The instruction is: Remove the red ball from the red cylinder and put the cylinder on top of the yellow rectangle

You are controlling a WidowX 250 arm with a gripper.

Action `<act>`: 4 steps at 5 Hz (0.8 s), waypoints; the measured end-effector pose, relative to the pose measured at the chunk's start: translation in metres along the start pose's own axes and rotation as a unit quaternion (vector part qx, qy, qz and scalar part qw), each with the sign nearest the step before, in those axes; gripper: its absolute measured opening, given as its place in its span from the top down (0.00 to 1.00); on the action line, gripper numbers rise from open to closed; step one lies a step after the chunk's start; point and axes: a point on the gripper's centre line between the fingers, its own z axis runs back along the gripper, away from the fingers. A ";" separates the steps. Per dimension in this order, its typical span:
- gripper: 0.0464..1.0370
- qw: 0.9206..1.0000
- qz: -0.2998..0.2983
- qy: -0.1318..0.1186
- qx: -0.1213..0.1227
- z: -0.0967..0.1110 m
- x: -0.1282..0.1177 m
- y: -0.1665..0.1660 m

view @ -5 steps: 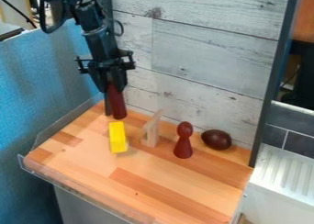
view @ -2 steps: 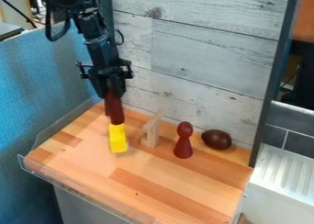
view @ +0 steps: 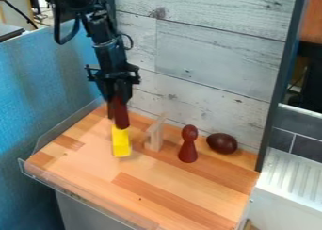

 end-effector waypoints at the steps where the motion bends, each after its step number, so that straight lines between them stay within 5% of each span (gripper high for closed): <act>1: 0.57 1.000 -0.002 0.011 0.001 -0.014 -0.001 -0.002; 4: 0.57 1.000 -0.001 0.016 0.011 -0.015 -0.001 -0.001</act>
